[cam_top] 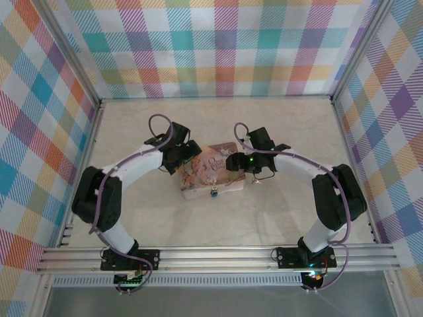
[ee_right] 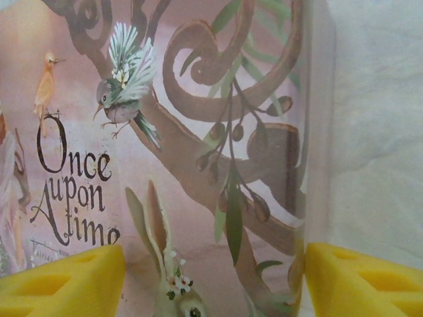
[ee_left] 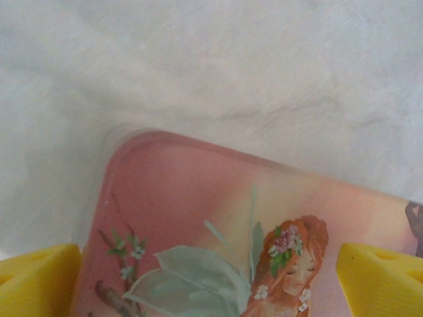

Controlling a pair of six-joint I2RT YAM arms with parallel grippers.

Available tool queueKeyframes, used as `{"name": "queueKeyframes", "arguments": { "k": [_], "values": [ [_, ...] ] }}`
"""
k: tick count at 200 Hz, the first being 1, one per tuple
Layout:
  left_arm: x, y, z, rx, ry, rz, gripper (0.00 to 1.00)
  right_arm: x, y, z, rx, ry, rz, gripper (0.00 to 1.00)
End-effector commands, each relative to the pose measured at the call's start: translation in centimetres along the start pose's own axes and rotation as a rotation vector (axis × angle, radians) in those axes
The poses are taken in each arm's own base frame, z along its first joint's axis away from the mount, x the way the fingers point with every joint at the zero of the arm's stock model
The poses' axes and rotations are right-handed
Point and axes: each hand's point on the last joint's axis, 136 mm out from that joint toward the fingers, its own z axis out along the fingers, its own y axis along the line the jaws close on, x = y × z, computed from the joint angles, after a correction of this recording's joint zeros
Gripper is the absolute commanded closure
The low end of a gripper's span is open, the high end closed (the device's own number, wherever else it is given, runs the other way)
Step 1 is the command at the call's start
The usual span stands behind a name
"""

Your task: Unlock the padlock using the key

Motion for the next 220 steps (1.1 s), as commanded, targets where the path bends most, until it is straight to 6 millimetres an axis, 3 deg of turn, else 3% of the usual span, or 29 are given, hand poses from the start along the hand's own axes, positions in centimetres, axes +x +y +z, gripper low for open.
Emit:
{"name": "queueKeyframes", "arguments": {
  "k": [1, 70, 112, 176, 220],
  "values": [
    [0.7, -6.5, 0.7, 0.223, 0.095, 0.045, 0.04, -1.7, 2.1, 0.0, -0.081, -0.032, -0.002, 0.29],
    [-2.3, -8.4, 3.4, 0.222, 0.082, 0.044, 0.04, -5.4, 0.8, 0.9, -0.044, -0.088, 0.037, 0.29],
    [-3.4, -7.8, 4.0, 0.196, 0.088, 0.048, 0.01, -5.6, 0.4, 0.8, -0.043, -0.102, 0.06, 0.26],
    [-4.8, -4.1, 2.2, 0.152, 0.028, 0.012, 0.0, -5.9, -1.2, -1.8, 0.007, -0.151, 0.081, 0.15],
    [-6.4, -1.9, -0.3, 0.12, -0.028, 0.016, 0.0, -5.5, -3.0, -5.3, 0.125, -0.232, 0.093, 0.14]
  ]
}}
